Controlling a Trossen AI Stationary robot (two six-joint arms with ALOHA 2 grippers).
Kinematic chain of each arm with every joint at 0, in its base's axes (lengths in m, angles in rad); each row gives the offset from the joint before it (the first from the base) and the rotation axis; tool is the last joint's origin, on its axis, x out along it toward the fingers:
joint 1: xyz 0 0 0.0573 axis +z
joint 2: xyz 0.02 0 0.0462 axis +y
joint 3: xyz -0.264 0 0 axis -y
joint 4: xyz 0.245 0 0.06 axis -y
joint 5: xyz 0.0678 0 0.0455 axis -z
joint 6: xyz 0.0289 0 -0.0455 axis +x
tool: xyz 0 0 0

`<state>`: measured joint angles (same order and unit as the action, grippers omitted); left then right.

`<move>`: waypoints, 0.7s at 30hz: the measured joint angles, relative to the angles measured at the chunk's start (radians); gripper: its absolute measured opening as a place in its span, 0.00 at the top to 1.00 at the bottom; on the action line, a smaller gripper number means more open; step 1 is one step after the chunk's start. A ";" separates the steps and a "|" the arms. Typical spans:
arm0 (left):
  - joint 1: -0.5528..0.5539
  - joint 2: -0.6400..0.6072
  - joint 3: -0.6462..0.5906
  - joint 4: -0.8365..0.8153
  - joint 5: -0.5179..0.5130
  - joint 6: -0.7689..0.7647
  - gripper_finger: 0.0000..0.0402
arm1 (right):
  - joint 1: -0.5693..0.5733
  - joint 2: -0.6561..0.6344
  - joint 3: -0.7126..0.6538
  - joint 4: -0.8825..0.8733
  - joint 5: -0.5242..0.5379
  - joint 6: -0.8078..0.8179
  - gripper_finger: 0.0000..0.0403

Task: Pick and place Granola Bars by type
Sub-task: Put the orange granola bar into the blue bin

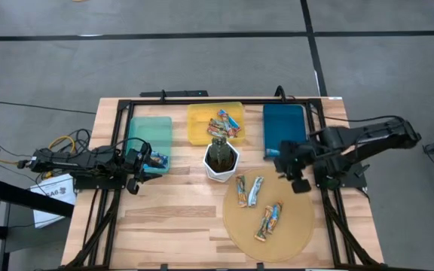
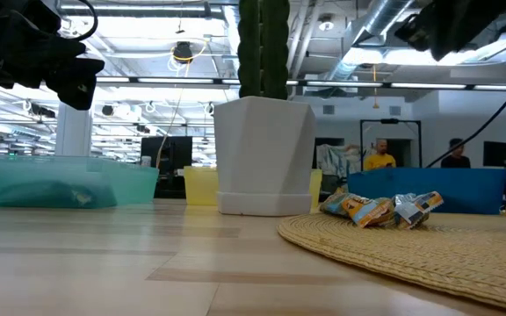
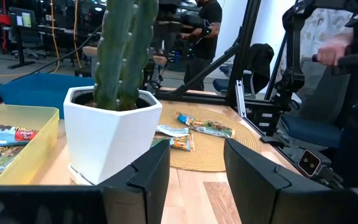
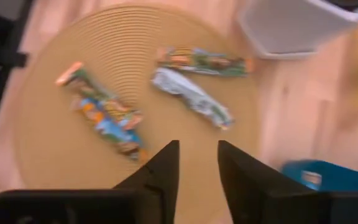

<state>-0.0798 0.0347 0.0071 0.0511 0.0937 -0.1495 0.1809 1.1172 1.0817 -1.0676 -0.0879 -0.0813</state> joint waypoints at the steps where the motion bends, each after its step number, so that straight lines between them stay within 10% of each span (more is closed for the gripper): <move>1: 0.000 0.000 0.000 0.000 0.000 0.000 0.64 | 0.029 0.000 0.000 0.000 0.000 0.010 0.73; 11: 0.000 0.000 0.000 0.000 0.000 0.000 0.64 | 0.322 0.087 0.001 0.003 0.006 0.024 0.45; 21: 0.000 0.000 0.000 0.000 0.000 0.000 0.64 | 0.402 0.330 0.000 0.026 0.011 -0.045 0.44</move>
<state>-0.0798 0.0349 0.0074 0.0509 0.0933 -0.1493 0.5831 1.4467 1.0822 -1.0418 -0.0768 -0.1260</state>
